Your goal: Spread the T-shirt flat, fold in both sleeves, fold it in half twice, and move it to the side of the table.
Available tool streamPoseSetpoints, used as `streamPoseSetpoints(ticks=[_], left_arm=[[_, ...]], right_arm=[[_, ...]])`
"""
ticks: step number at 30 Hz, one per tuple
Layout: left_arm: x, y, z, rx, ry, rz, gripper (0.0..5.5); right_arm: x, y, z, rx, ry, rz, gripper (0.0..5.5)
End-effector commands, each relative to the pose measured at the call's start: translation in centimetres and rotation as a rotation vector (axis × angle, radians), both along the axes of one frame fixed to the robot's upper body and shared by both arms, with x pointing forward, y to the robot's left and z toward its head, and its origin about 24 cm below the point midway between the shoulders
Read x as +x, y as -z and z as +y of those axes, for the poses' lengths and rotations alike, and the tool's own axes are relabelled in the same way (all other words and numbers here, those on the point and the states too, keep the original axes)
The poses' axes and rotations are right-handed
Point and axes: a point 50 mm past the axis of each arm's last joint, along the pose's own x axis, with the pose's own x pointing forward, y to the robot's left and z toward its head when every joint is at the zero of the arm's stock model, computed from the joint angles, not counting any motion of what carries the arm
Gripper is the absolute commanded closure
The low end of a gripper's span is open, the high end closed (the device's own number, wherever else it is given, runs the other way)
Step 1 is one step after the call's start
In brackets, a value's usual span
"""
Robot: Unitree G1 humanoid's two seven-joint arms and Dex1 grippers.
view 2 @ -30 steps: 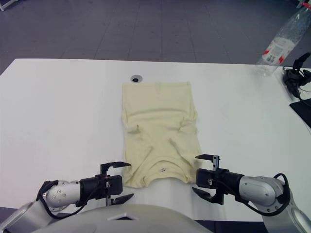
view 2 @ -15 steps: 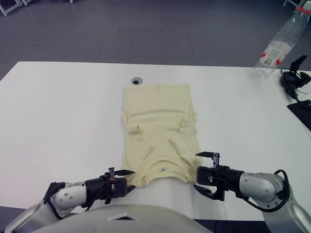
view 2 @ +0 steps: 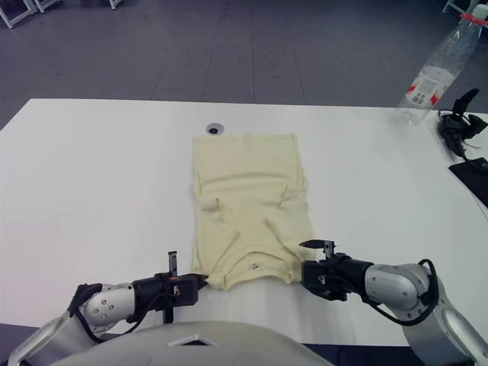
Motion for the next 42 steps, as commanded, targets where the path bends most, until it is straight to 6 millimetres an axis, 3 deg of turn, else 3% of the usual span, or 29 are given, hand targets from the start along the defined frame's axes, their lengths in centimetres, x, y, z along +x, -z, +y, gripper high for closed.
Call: streamPoseSetpoints(ticks=[1,6,11,22,31,35,42], left_arm=[[-0.2,0.5,0.0,0.023,-0.013,0.033,5.5],[-1.1,0.9,0.1,0.04,-0.032,0.052,5.5],[-1.0,-0.3,-0.6,-0.042,-0.046,0.066,5.5],[-0.8,-0.1,-0.1,-0.015,-0.065,0.051,5.5],[-0.5,-1.3,0.8,-0.036,-0.067,0.032,5.5],[-1.3,-4.5,1.6,-0.115,0.02,-0.001,5.5],[-3.8,-8.3,4.4,-0.127,0.231,0.077,5.5]], right_arm=[[0.1,0.6,-0.4,-0.038,-0.006,0.032,2.18],[0.5,0.5,-0.6,-0.051,-0.036,0.018,3.04],[0.6,0.4,-0.8,-0.062,-0.04,0.013,3.83],[1.2,-0.3,-1.3,-0.056,-0.062,0.011,5.44],[1.5,-1.2,-0.8,-0.017,-0.115,0.026,5.45],[1.4,-3.3,-0.8,0.0,-0.23,0.113,5.45],[-1.7,-6.9,-0.8,0.047,-0.435,0.223,5.45]])
